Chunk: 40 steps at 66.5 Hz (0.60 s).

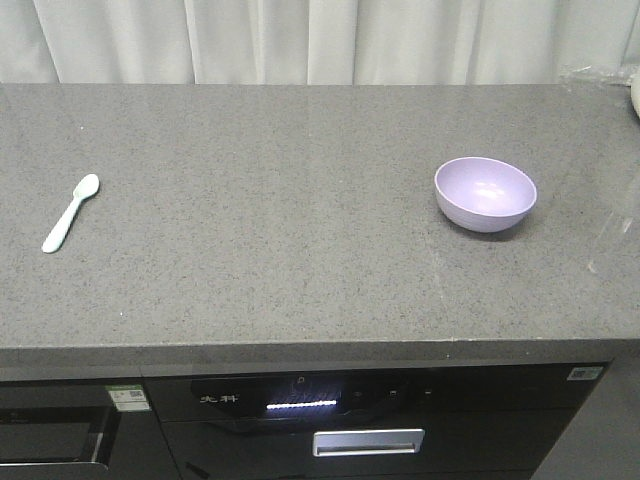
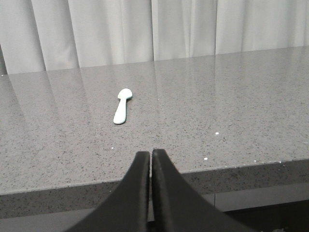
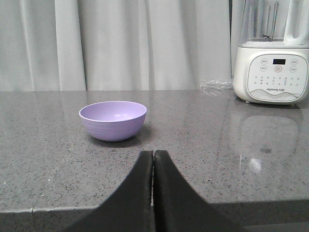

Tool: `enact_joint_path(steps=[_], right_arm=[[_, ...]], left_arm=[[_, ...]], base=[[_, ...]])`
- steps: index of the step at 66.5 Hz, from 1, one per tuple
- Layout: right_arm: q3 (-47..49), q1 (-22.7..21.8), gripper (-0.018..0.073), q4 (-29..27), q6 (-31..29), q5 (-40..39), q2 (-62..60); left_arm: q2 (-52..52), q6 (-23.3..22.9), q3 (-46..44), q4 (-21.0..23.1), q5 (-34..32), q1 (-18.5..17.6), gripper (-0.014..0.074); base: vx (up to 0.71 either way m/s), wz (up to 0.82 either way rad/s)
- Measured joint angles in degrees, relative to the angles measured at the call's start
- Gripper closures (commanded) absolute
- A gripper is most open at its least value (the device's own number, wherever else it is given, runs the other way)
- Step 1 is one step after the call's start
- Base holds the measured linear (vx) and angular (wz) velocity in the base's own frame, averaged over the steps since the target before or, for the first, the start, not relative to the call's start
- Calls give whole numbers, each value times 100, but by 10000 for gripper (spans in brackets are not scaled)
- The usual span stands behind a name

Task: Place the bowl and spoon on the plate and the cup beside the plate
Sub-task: 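Drive the base closer until the counter fills the view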

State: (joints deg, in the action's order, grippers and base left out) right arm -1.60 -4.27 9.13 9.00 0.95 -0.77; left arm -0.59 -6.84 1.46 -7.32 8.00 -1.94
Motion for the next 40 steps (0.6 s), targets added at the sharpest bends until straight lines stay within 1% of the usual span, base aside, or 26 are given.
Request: enact_joint_path(steps=[40], right_arm=[[0, 0, 566, 0, 0, 0, 0]], left_arm=[[0, 0, 0, 0, 0, 0, 603]], base=[[6, 1]])
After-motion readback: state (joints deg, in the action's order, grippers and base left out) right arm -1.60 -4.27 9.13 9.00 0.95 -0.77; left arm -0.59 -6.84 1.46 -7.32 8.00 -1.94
